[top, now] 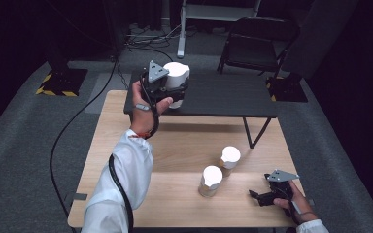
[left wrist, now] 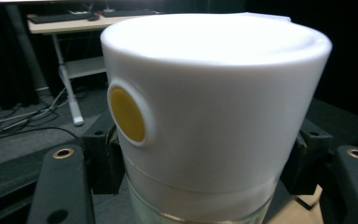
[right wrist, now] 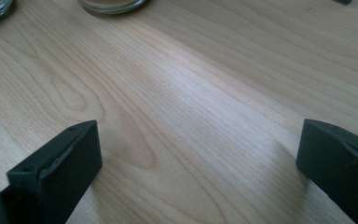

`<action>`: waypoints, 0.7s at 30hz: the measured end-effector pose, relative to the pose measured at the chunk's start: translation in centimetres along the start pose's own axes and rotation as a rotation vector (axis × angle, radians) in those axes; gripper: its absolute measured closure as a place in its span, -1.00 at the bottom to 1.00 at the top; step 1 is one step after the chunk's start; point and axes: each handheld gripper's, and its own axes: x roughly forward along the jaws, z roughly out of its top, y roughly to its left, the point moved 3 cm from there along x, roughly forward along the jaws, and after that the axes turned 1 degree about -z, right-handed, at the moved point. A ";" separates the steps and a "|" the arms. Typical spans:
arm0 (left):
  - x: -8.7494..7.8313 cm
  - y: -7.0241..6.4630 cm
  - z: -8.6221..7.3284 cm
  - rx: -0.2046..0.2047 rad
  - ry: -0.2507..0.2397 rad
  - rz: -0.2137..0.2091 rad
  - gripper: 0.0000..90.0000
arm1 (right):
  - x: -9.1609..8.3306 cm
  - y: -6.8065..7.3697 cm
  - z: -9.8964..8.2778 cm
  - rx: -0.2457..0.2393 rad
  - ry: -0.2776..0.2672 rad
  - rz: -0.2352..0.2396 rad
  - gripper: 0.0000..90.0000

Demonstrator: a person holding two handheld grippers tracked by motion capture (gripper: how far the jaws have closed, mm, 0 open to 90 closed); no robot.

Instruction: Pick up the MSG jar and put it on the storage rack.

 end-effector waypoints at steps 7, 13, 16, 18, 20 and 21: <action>1.2 0.4 0.4 -0.010 0.008 0.019 -0.33 | 0.0 0.0 0.0 0.001 0.000 0.000 -1.00; 1.9 0.9 0.6 -0.029 0.006 0.035 -0.33 | 0.0 0.0 0.0 0.000 0.000 0.000 -1.00; 2.3 1.1 0.5 -0.039 0.012 0.041 -0.33 | 0.0 0.0 0.0 0.000 -0.001 -0.001 -1.00; 2.5 1.2 0.4 -0.043 0.018 0.047 -0.33 | 0.0 0.0 0.0 0.000 -0.001 0.000 -1.00; 2.8 1.4 0.1 -0.052 0.025 0.048 -0.33 | 0.0 0.0 0.0 0.000 0.000 0.000 -1.00; 3.0 1.5 0.0 -0.051 0.029 0.050 -0.33 | 0.0 0.0 0.0 0.000 -0.001 0.000 -1.00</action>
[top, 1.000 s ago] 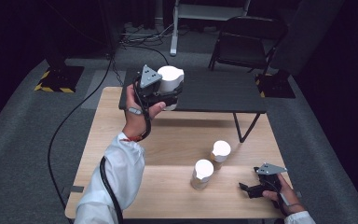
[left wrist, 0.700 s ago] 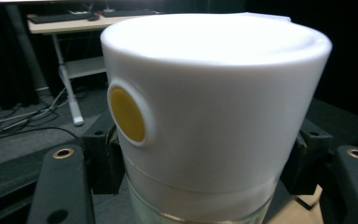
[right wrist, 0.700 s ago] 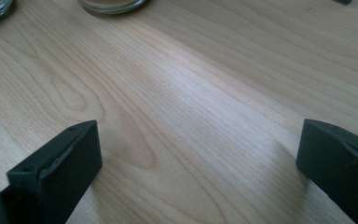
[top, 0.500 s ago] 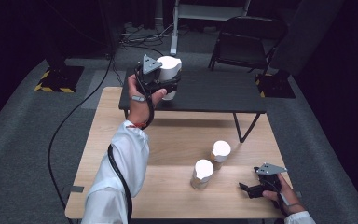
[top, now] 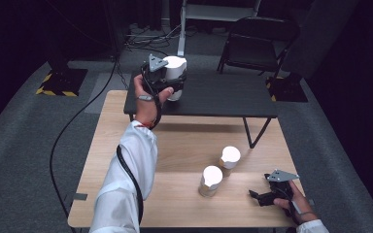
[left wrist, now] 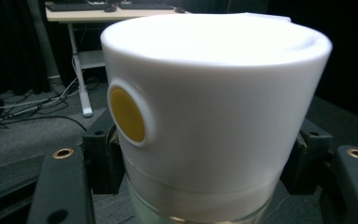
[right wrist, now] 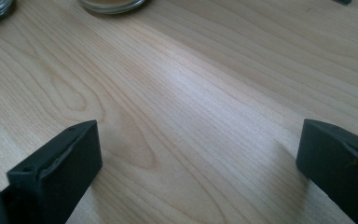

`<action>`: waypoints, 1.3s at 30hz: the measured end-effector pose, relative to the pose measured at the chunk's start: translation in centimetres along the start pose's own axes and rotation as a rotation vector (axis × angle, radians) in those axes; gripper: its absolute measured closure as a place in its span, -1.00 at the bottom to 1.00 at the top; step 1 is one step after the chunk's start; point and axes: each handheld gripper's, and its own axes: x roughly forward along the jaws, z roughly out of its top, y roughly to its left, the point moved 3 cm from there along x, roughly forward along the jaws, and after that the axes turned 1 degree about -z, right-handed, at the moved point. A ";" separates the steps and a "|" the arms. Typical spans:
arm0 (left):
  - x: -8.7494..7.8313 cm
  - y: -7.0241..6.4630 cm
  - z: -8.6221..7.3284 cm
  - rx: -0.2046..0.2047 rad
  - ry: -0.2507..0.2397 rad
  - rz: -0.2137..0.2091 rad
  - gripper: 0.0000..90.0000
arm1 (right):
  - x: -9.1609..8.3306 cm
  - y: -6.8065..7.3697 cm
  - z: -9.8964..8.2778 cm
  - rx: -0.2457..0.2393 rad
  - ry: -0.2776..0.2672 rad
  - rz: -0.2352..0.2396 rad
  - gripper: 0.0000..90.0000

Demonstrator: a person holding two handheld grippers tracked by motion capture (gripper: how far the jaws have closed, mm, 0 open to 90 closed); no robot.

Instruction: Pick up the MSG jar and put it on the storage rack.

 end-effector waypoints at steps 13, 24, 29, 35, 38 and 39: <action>0.7 0.4 -0.9 -0.002 0.018 -0.002 -0.33 | 0.0 0.0 0.0 0.000 0.000 0.000 -1.00; 0.8 0.6 -1.0 -0.005 0.013 -0.010 -0.34 | 0.0 0.0 0.0 0.000 0.000 0.000 -1.00; 0.7 0.6 -1.0 -0.006 0.009 -0.001 -0.36 | 0.0 0.0 0.0 0.000 0.000 0.000 -1.00; 0.7 0.6 -1.2 0.010 0.004 -0.006 -0.41 | 0.0 0.0 0.0 0.000 0.000 0.000 -1.00; 0.8 0.5 -1.4 0.017 0.000 -0.018 -0.41 | 0.0 0.0 0.0 0.001 0.000 0.000 -1.00; 0.8 0.4 -1.4 0.025 0.002 -0.015 -0.43 | 0.0 0.0 0.0 0.000 0.000 0.000 -1.00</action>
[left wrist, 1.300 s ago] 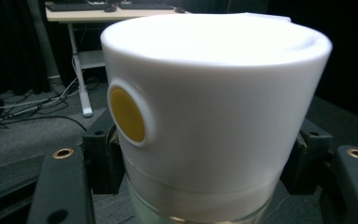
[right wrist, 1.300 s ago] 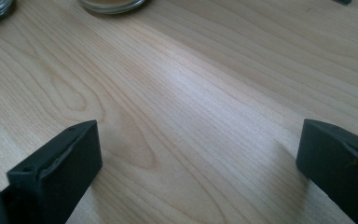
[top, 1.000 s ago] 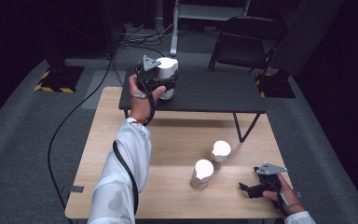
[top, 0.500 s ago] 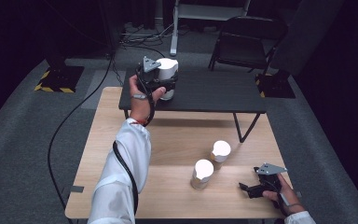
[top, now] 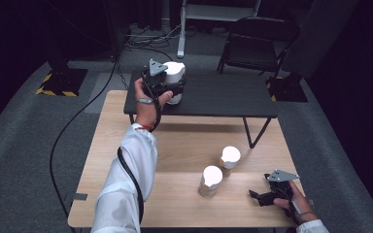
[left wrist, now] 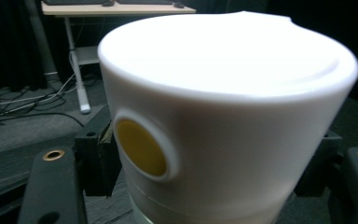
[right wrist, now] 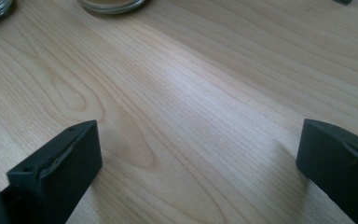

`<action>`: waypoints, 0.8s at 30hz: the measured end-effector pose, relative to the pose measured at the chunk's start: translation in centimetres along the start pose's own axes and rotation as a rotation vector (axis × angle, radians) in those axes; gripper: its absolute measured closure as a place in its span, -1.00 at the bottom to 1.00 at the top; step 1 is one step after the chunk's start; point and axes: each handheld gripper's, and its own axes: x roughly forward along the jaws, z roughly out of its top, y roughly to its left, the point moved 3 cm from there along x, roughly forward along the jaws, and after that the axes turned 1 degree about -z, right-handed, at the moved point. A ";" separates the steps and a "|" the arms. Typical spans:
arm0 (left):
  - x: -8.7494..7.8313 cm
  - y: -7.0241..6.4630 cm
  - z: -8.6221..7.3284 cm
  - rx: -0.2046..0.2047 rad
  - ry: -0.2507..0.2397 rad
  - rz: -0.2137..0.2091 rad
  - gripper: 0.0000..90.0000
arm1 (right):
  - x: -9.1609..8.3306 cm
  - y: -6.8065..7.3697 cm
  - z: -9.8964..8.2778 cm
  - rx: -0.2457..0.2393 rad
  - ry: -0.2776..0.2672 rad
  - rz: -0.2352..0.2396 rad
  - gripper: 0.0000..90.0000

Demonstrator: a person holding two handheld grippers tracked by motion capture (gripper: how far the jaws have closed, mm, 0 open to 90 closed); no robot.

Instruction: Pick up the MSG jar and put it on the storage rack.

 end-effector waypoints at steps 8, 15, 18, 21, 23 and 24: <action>0.2 -0.4 0.0 0.013 0.004 0.008 -0.46 | 0.0 0.0 0.0 0.000 0.000 0.000 -1.00; 0.1 -0.2 -0.2 0.008 0.004 0.015 -0.61 | 0.0 0.0 0.0 0.000 0.000 0.000 -1.00; 0.1 -0.3 -0.5 -0.002 -0.003 0.037 -0.76 | 0.0 0.0 0.0 0.000 0.000 0.000 -1.00; 0.1 -0.2 -0.6 -0.004 -0.002 0.044 -0.90 | 0.0 0.0 0.0 0.000 0.000 0.000 -1.00; 0.1 -0.1 -0.7 -0.003 0.000 0.046 -0.93 | 0.0 0.0 0.0 0.000 0.000 0.000 -1.00; 0.1 -0.1 -0.7 0.000 0.002 0.045 -0.94 | 0.0 0.0 0.0 0.000 0.000 0.000 -1.00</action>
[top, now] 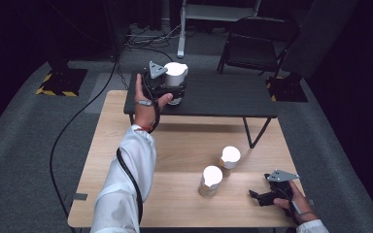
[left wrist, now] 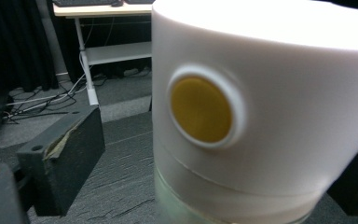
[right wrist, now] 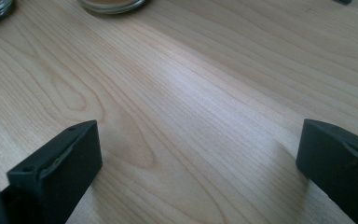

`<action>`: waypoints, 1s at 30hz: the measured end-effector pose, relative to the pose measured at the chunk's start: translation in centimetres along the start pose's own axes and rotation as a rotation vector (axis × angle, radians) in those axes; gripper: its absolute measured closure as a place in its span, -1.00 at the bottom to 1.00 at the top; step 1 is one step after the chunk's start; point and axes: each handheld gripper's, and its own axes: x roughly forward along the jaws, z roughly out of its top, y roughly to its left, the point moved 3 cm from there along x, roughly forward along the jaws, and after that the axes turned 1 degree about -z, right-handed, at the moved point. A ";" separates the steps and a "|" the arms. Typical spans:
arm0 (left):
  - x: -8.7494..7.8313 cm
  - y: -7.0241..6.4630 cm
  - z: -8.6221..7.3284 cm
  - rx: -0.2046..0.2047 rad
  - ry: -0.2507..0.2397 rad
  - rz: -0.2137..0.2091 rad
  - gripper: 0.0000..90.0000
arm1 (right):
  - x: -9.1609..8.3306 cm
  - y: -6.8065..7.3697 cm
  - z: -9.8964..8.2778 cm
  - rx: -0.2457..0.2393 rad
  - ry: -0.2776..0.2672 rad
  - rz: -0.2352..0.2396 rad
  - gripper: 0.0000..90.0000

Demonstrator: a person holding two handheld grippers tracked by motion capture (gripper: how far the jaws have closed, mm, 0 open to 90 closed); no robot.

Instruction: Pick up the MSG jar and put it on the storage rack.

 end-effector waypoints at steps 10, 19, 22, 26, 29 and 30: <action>-0.9 0.0 -0.4 0.022 -0.016 0.004 -1.00 | 0.0 0.0 0.0 0.000 0.000 0.000 -1.00; -1.9 -0.5 -1.3 0.077 -0.021 0.021 -1.00 | 0.0 0.0 0.0 -0.001 0.000 0.000 -1.00; -2.2 -0.6 -1.8 0.088 -0.027 0.018 -1.00 | 0.0 0.0 0.0 0.000 0.000 0.000 -1.00; -2.7 -1.1 -2.4 0.120 -0.033 0.030 -1.00 | 0.0 0.0 0.0 0.000 0.000 0.000 -1.00; -3.0 -1.4 -2.9 0.134 -0.034 0.035 -1.00 | 0.0 0.0 0.0 -0.001 0.000 0.000 -1.00; -3.1 -1.5 -3.1 0.136 -0.036 0.034 -1.00 | 0.0 0.0 0.0 -0.001 0.000 0.000 -1.00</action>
